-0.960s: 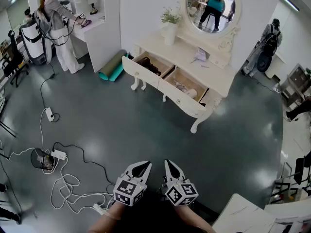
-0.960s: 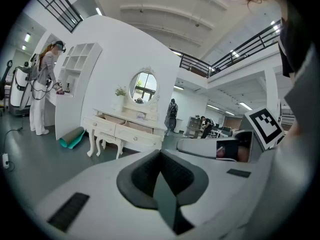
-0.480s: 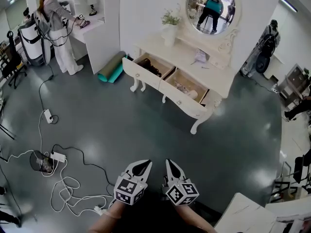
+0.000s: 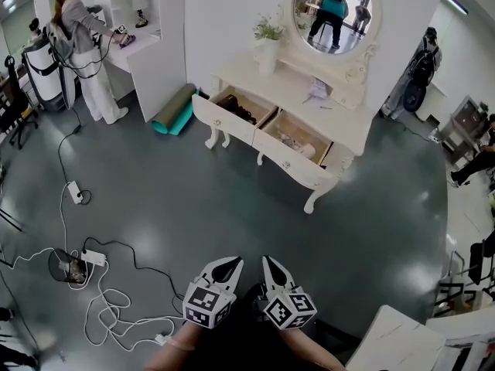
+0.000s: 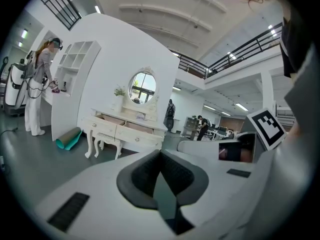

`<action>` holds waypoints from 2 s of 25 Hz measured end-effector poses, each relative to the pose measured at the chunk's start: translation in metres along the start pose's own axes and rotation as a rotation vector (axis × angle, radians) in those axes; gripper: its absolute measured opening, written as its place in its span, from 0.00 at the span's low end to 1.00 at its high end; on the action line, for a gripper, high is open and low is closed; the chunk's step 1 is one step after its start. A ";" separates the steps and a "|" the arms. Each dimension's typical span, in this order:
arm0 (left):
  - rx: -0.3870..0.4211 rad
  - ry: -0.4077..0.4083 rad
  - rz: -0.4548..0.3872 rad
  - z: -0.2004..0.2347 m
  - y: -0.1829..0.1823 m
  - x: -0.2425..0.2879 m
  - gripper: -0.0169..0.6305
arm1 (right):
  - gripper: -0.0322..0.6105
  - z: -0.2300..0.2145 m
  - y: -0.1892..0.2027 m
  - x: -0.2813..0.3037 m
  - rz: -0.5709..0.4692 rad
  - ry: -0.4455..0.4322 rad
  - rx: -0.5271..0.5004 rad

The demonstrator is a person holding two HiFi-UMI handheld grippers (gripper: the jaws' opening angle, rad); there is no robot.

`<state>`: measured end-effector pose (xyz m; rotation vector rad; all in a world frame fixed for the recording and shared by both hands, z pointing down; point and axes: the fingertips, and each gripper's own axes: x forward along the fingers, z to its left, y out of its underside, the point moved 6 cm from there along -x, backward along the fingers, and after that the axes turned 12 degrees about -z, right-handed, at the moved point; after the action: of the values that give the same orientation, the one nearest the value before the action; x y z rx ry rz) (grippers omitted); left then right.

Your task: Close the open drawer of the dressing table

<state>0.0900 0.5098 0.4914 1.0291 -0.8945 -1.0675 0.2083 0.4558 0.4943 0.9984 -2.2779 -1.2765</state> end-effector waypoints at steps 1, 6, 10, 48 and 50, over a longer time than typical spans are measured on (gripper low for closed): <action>-0.003 -0.001 0.003 0.001 0.001 0.000 0.05 | 0.08 0.000 0.001 0.001 0.003 -0.002 0.002; -0.010 -0.010 0.021 0.005 0.005 0.001 0.05 | 0.08 -0.004 0.007 0.007 0.022 0.004 0.019; -0.023 -0.034 0.031 0.014 0.004 0.011 0.05 | 0.08 -0.012 0.005 0.022 0.038 0.005 0.030; -0.058 -0.128 0.031 0.041 -0.003 0.213 0.05 | 0.08 -0.169 -0.069 0.168 0.087 0.038 0.079; -0.062 -0.136 0.032 0.040 -0.001 0.213 0.05 | 0.08 -0.171 -0.067 0.168 0.095 0.039 0.084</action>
<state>0.1057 0.2952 0.5193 0.8961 -0.9785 -1.1413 0.2211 0.2089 0.5228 0.9229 -2.3363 -1.1219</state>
